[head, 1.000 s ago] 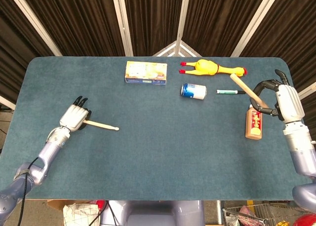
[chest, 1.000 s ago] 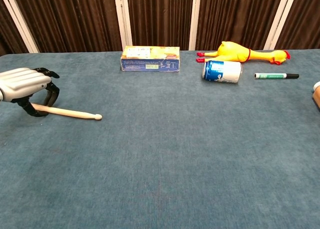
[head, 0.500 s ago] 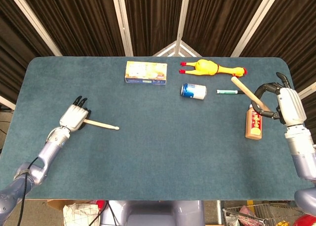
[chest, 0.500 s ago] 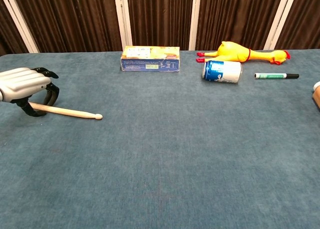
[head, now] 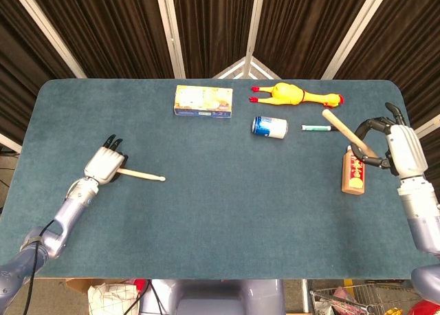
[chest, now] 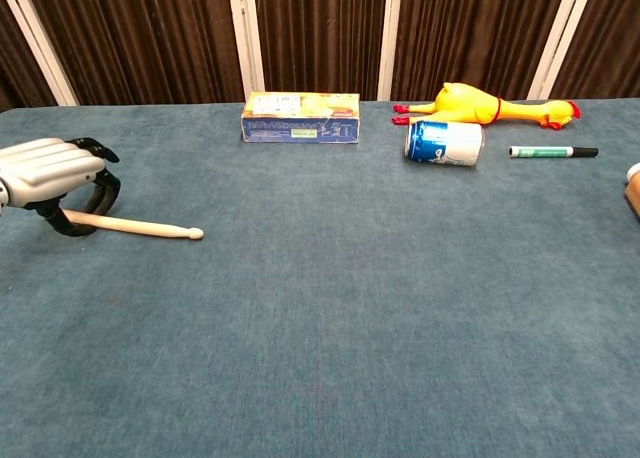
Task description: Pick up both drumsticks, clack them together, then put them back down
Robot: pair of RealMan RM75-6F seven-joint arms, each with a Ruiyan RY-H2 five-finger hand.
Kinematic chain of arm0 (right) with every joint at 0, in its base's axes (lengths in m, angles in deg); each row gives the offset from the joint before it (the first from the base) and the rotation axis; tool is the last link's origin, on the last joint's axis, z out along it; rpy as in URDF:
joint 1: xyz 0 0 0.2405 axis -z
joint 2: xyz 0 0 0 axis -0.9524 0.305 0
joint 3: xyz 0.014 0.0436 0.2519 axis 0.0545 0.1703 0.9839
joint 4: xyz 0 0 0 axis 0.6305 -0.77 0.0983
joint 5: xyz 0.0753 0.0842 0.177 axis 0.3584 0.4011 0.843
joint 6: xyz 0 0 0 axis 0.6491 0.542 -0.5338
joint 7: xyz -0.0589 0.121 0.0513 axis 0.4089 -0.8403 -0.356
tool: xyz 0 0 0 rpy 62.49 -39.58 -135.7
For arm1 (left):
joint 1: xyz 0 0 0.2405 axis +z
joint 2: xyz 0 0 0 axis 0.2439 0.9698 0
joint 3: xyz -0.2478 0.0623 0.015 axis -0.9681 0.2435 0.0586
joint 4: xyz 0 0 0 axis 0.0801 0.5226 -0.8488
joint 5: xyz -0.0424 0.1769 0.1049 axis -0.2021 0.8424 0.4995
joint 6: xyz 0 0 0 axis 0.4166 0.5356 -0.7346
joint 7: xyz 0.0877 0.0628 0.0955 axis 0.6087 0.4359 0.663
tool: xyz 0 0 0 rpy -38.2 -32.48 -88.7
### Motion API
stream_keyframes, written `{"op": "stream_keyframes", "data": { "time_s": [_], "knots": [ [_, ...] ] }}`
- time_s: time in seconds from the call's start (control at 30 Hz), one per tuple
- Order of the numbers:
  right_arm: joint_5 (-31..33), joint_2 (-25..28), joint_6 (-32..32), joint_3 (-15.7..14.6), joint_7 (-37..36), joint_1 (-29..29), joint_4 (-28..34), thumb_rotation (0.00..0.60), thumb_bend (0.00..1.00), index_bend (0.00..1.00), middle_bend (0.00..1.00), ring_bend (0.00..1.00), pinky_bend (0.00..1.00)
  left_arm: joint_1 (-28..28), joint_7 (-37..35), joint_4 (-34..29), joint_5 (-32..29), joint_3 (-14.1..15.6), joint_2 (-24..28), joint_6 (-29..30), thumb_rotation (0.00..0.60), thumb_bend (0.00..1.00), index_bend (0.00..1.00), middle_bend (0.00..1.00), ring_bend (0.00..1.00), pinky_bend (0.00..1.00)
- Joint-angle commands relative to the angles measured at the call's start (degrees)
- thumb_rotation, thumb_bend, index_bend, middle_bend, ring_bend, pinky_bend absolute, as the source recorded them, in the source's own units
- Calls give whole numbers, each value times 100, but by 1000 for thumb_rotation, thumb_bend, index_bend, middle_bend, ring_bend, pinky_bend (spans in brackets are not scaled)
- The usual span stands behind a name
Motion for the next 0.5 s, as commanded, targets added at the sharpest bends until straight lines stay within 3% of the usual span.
{"op": "stream_keyframes", "data": {
  "time_s": [0.03,0.5],
  "knots": [
    [17,-7,-58,31,-31,-53,-65,600,427,686,607,389,46,13,32,-16,-15,-1,14,-3,600,390,577,566,102,0],
    [-3,-36,-109,-11,-15,-62,-89,600,426,686,609,390,46,34,265,55,3,-3,-62,188,600,420,602,586,122,0]
  ]
}}
